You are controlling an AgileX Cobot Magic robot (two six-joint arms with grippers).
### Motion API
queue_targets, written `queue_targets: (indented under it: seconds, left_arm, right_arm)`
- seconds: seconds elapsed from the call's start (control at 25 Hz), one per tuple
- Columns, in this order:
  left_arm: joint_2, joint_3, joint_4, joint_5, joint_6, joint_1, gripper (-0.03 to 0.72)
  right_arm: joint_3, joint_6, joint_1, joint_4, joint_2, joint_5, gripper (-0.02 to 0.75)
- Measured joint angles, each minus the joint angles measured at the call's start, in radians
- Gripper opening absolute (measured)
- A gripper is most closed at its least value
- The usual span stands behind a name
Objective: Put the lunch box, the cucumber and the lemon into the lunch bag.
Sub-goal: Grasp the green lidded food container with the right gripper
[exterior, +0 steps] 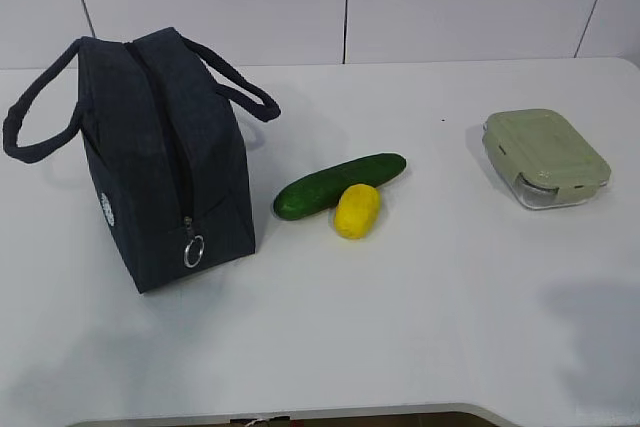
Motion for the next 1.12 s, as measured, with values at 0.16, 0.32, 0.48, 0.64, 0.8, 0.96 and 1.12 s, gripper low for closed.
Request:
queue_targets:
  seconds: [0.16,0.32,0.48,0.64,0.8,0.96,1.12]
  left_arm:
    - [0.0,0.0,0.0,0.0,0.0,0.0,0.242]
    - [0.0,0.0,0.0,0.0,0.0,0.0,0.242]
    - [0.0,0.0,0.0,0.0,0.0,0.0,0.242]
    - [0.0,0.0,0.0,0.0,0.0,0.0,0.242]
    - [0.0,0.0,0.0,0.0,0.0,0.0,0.242]
    - [0.0,0.0,0.0,0.0,0.0,0.0,0.242]
    - [0.0,0.0,0.0,0.0,0.0,0.0,0.242]
  right_arm:
    - [-0.051,0.0,0.0,-0.02,0.132,-0.079,0.579]
    - [-0.15,0.0,0.0,-0.025,0.306,-0.136,0.585]
    - [-0.277,0.0,0.0,-0.031,0.495,-0.172,0.586]
    - [-0.423,0.0,0.0,-0.031,0.679,-0.179,0.586]
    - [-0.58,0.002,0.0,-0.031,0.85,-0.177,0.587]
    - [-0.728,0.003,0.0,-0.031,1.03,-0.176,0.587]
    - [-0.872,0.001,-0.004,-0.031,1.201,-0.15,0.587]
